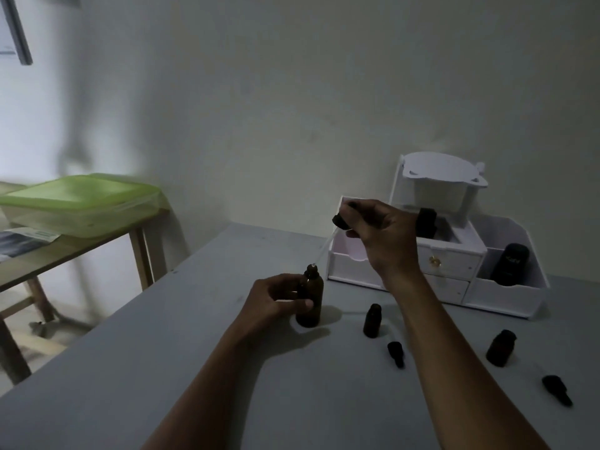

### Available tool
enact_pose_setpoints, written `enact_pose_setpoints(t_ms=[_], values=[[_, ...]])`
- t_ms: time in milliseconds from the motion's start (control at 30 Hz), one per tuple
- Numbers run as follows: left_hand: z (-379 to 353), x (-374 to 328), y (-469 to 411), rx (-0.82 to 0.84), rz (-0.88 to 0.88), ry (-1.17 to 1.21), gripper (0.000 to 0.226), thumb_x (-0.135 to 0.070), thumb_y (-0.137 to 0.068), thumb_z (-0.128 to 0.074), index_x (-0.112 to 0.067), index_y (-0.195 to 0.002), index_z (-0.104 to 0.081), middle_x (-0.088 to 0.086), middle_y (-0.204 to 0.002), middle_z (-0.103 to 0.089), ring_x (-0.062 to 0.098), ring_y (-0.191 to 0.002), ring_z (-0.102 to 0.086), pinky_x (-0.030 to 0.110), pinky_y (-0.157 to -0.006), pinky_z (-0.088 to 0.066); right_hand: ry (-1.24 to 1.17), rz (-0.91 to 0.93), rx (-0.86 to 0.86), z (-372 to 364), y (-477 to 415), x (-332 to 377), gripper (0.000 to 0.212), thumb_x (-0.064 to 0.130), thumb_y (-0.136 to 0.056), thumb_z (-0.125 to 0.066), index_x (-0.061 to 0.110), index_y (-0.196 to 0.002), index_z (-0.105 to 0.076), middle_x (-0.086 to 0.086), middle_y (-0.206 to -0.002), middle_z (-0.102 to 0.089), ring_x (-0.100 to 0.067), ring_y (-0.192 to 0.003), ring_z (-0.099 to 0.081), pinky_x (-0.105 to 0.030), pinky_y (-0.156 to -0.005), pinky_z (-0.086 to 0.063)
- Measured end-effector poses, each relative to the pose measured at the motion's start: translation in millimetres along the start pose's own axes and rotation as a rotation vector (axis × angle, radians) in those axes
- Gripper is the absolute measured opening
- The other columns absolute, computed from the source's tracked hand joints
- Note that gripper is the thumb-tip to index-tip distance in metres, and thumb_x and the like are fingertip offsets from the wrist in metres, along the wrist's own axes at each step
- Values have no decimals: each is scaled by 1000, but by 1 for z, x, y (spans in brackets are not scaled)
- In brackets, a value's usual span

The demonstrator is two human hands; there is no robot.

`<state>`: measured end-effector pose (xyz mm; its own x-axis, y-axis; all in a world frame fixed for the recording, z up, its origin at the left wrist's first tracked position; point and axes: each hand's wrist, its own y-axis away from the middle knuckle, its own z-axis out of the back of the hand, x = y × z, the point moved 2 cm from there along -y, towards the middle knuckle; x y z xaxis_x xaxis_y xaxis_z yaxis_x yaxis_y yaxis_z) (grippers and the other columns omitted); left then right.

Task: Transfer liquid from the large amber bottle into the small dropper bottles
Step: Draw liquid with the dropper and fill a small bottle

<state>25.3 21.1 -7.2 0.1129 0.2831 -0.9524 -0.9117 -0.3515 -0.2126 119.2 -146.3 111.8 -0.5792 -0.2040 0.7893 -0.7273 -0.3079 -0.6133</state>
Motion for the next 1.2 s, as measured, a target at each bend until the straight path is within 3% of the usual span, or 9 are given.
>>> enact_pose_setpoints(t_ms=[133,300,500,633,867,1200], values=[[-2,3,2,-3,-10,-15,39,-16,-72,-81,-39,-101,-69,-14,-99,-74,-1,-94,-69,11,-71,-50,34,-27,22,-3,2,-10,11,15,-87,-74,13,-97,-76,-3,-86,-78,-14,-82,-75,-35,-79,-62],[1,5,-1,0,-21,-37,41,-2,-79,-77,-27,-111,-68,-16,-99,-70,-10,-86,-68,5,-66,-49,143,-21,115,-17,5,-23,15,18,-86,-75,12,-100,-77,0,-87,-78,-9,-82,-74,-29,-79,-60],[3,6,-3,7,-52,-46,44,-4,-79,-78,-19,-119,-69,-15,-102,-71,-7,-89,-69,8,-69,-51,301,-83,249,-23,14,-49,17,20,-85,-76,13,-100,-78,3,-92,-77,3,-81,-70,-4,-71,-49],[2,6,-5,12,-56,-58,44,-8,-80,-78,-21,-120,-67,-17,-102,-69,-10,-88,-68,8,-68,-51,349,-98,287,-23,15,-55,18,21,-85,-76,14,-101,-78,4,-94,-76,2,-82,-68,-9,-74,-51],[1,8,-5,12,-44,-58,45,-8,-81,-77,-15,-125,-66,-13,-105,-68,-3,-89,-67,10,-69,-53,352,-51,243,-28,17,-57,11,16,-83,-77,12,-93,-79,9,-82,-72,13,-71,-65,-3,-67,-49],[2,9,-4,9,-28,-35,44,-6,-80,-77,-17,-122,-67,-15,-103,-69,-9,-86,-68,8,-67,-51,352,-10,182,-30,19,-56,8,16,-84,-76,13,-91,-79,6,-84,-75,6,-73,-67,-5,-69,-50]])
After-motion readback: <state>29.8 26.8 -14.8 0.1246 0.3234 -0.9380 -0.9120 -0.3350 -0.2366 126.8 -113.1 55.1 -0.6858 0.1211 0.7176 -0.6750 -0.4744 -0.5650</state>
